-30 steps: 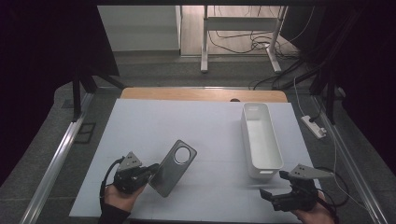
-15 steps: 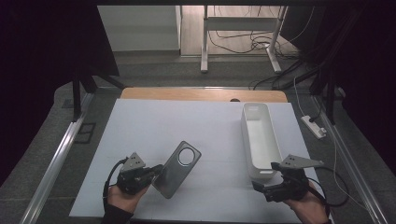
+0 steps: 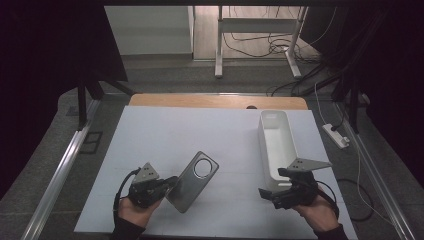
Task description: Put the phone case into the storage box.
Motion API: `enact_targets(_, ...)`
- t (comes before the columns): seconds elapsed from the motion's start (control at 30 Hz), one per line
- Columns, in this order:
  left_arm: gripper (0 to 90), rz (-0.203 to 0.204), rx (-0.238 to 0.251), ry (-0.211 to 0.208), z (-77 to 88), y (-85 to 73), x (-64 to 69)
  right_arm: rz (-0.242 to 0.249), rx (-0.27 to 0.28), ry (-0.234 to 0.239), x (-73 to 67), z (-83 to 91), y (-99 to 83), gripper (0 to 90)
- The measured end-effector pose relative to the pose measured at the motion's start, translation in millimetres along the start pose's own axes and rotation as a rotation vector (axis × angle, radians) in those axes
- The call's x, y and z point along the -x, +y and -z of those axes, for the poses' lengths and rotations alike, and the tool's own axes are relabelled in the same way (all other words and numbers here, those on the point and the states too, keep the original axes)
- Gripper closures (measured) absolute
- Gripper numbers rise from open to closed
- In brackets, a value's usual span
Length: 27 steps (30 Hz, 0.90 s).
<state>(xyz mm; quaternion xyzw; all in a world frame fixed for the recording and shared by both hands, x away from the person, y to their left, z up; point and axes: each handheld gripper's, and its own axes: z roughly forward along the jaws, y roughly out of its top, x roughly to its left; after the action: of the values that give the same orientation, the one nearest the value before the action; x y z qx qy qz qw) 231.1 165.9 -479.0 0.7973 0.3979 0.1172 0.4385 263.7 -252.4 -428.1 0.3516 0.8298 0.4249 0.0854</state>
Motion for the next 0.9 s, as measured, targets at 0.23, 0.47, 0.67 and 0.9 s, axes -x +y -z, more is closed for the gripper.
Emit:
enact_targets(0.23,89.0,-0.011,0.005,0.011,-2.6,2.0,2.5,-0.003,-0.011,0.017,-4.1,-10.2,1.6,0.0)
enact_targets(0.47,89.0,-0.035,0.007,0.027,-7.1,3.7,7.1,0.001,-0.017,0.039,-13.3,-22.8,7.1,0.0)
enact_targets(0.67,89.0,-0.047,0.012,0.03,-9.6,4.7,10.3,0.002,-0.03,0.045,-17.8,-34.2,10.3,0.0)
enact_targets(0.9,89.0,-0.046,0.017,0.033,-11.5,4.9,12.2,-0.006,-0.021,0.052,-20.3,-45.1,16.0,0.0)
